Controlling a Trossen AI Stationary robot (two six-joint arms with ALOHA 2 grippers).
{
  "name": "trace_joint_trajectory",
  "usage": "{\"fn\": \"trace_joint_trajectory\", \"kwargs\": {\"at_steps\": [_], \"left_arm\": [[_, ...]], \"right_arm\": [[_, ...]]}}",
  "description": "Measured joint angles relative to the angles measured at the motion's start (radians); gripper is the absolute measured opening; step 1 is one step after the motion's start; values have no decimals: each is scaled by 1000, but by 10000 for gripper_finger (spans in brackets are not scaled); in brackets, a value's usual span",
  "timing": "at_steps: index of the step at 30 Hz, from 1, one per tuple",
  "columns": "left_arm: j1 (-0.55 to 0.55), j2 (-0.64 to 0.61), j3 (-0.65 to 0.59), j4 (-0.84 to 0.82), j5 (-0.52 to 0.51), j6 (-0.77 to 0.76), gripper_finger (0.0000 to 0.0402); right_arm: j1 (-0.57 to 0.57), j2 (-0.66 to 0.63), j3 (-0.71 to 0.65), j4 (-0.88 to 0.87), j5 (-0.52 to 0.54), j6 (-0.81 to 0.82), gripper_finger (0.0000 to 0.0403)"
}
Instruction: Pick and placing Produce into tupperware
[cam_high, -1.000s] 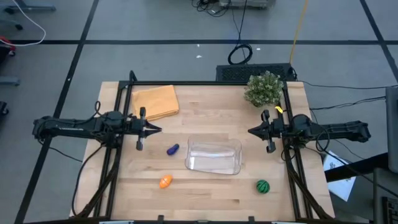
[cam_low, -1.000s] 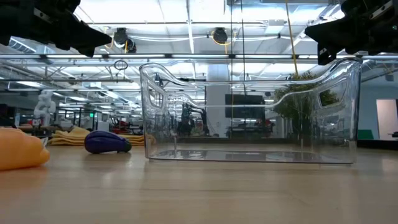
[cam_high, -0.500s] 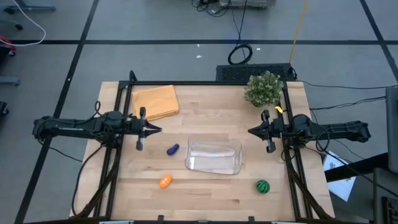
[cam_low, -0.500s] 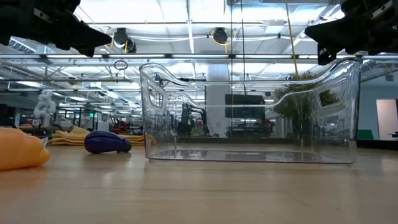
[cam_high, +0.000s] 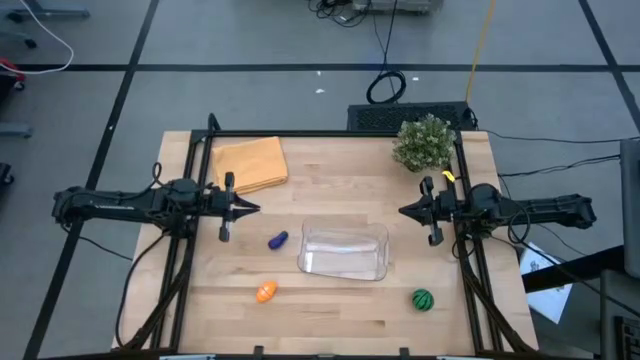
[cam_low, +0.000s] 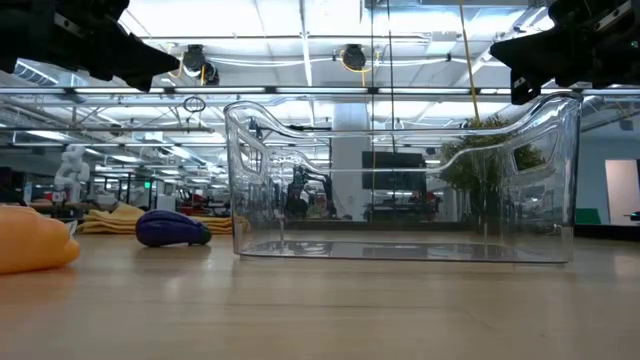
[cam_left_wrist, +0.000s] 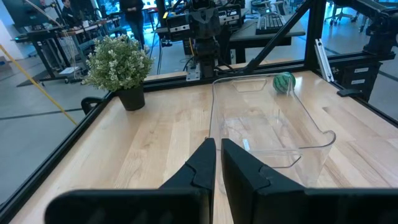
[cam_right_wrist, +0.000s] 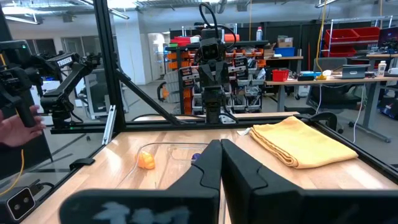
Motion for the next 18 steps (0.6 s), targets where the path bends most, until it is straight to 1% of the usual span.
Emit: {"fn": "trace_joint_trajectory", "kwargs": {"at_steps": [5, 10, 14, 18], "left_arm": [[0, 0, 0, 5, 0, 0, 31], [0, 0, 0, 47, 0, -2, 31], [0, 0, 0, 96, 0, -43, 31], [0, 0, 0, 103, 0, -53, 31]], "right_arm": [[0, 0, 0, 0, 0, 0, 0], [0, 0, 0, 0, 0, 0, 0], [0, 0, 0, 0, 0, 0, 0], [0, 0, 0, 0, 0, 0, 0]]}}
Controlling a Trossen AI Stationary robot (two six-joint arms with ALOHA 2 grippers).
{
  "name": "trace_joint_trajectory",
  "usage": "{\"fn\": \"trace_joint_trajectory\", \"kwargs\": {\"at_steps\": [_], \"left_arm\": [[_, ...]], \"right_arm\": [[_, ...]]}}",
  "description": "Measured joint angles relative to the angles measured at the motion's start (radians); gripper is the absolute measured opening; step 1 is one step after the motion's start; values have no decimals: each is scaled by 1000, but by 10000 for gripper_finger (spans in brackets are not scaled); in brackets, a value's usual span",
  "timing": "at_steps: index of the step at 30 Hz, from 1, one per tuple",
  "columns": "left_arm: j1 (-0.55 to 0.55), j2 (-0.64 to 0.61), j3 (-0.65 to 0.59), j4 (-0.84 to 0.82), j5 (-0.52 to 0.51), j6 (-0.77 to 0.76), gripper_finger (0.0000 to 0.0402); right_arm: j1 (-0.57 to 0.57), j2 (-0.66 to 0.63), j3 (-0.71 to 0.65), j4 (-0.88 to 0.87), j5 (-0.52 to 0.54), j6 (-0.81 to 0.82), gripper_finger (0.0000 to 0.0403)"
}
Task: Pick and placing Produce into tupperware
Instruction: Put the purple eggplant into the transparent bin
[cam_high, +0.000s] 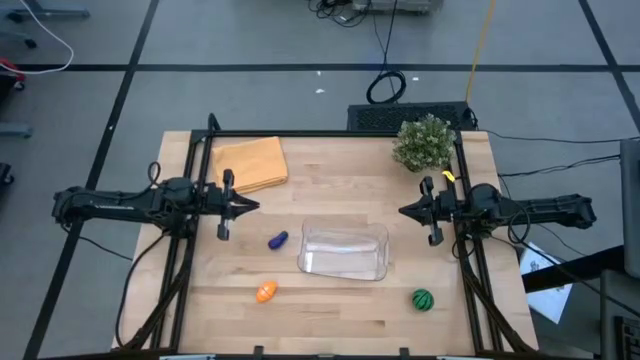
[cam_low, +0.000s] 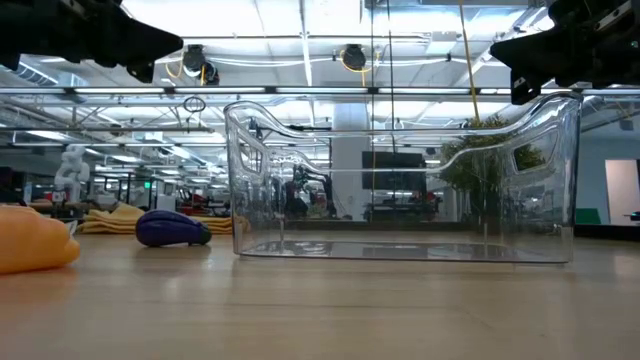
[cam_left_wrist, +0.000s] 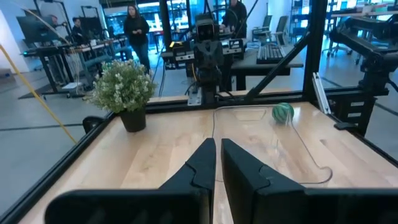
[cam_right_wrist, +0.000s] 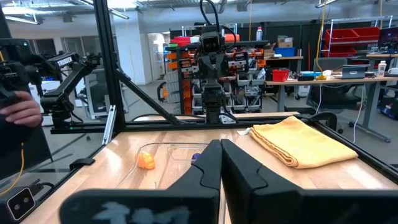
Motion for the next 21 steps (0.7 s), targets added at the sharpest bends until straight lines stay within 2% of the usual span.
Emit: {"fn": "trace_joint_trajectory", "kwargs": {"at_steps": [21], "left_arm": [[0, 0, 0, -7, 0, 24, 31]], "right_arm": [[0, 1, 0, 0, 2, -7, 0]]}}
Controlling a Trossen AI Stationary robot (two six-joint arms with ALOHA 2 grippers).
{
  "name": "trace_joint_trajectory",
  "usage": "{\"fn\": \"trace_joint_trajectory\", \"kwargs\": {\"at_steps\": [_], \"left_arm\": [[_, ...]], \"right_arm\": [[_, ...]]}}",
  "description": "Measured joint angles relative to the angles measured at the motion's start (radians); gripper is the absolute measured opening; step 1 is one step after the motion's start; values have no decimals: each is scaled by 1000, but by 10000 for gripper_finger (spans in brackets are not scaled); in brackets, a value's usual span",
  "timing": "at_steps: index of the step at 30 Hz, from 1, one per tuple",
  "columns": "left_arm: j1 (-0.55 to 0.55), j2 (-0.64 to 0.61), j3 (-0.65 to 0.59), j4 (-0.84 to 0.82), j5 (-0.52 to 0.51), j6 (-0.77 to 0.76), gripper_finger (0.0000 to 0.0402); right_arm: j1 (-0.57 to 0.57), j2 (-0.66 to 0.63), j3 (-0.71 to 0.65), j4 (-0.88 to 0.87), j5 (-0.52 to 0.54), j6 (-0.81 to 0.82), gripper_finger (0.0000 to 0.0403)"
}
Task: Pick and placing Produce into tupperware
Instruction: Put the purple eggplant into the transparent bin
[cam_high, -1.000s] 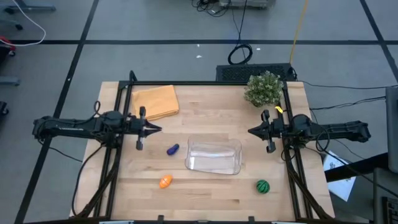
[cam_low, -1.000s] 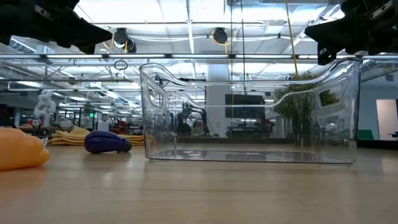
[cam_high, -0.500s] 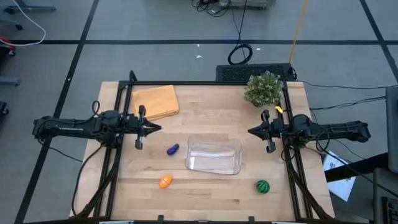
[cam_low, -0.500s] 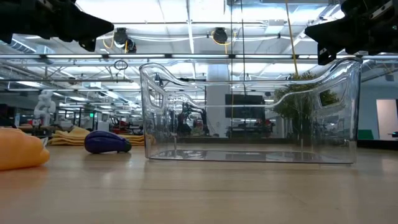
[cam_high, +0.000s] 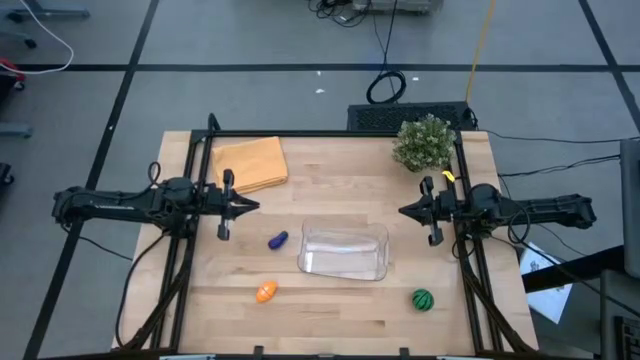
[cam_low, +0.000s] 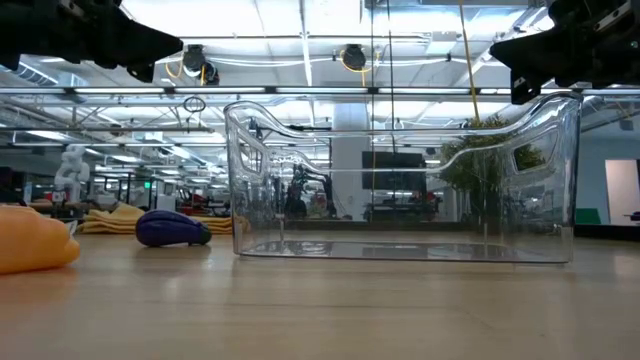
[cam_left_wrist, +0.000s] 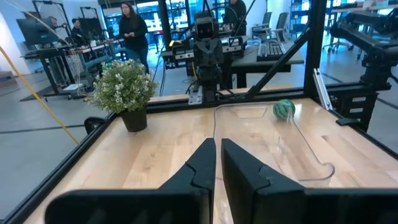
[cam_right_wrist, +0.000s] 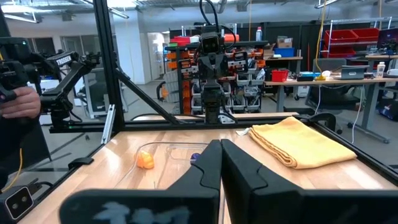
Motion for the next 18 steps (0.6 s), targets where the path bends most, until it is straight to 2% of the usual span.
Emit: {"fn": "trace_joint_trajectory", "kwargs": {"at_steps": [18], "left_arm": [[-1, 0, 0, 2, -20, -46, 30]], "right_arm": [[0, 0, 0, -3, 2, 3, 0]]}}
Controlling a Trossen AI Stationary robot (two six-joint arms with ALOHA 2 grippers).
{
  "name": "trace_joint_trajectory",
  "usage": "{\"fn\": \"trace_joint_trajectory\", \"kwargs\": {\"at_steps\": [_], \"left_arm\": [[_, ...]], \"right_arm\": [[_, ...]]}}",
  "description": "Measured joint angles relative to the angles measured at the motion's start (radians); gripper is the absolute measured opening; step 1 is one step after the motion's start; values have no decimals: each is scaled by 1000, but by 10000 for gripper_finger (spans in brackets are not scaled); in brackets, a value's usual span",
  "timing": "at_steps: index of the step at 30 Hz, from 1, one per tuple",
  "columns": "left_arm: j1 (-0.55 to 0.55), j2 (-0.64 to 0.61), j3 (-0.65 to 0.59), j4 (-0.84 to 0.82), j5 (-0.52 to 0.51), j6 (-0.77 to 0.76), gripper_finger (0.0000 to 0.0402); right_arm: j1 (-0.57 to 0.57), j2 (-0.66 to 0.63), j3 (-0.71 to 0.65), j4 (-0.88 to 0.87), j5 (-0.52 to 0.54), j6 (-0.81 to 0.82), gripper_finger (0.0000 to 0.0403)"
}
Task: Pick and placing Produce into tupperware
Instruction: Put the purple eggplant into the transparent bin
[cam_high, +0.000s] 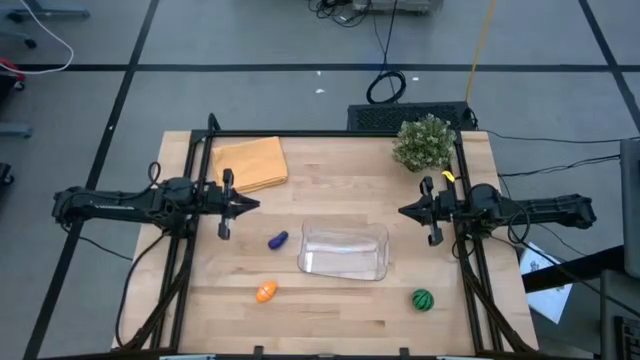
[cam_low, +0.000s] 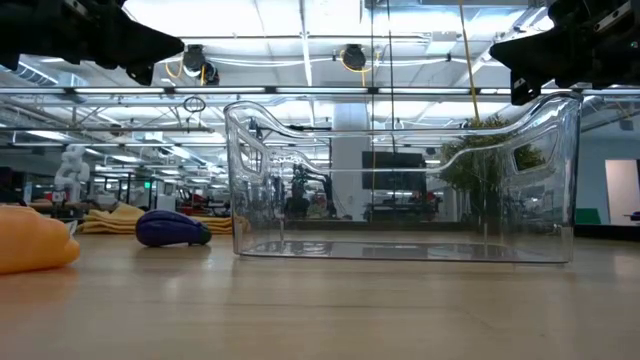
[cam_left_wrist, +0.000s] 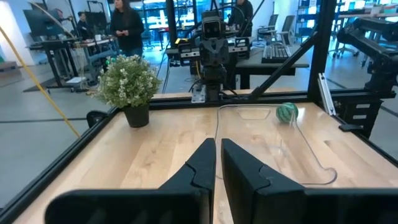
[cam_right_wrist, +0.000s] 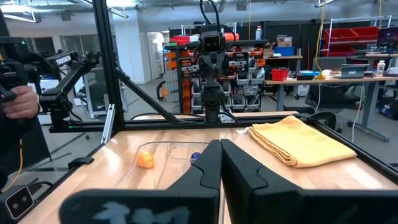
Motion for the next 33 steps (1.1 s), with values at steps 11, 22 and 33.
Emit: {"fn": "trace_joint_trajectory", "kwargs": {"at_steps": [11, 22, 33], "left_arm": [[-54, 34, 0, 9, 59, 16, 31], [-117, 52, 0, 47, -36, 62, 30], [-133, 85, 73, 67, -27, 52, 30]], "right_arm": [[0, 0, 0, 0, 0, -1, 0], [0, 5, 0, -1, 0, -1, 0], [0, 5, 0, 0, 0, -1, 0]]}}
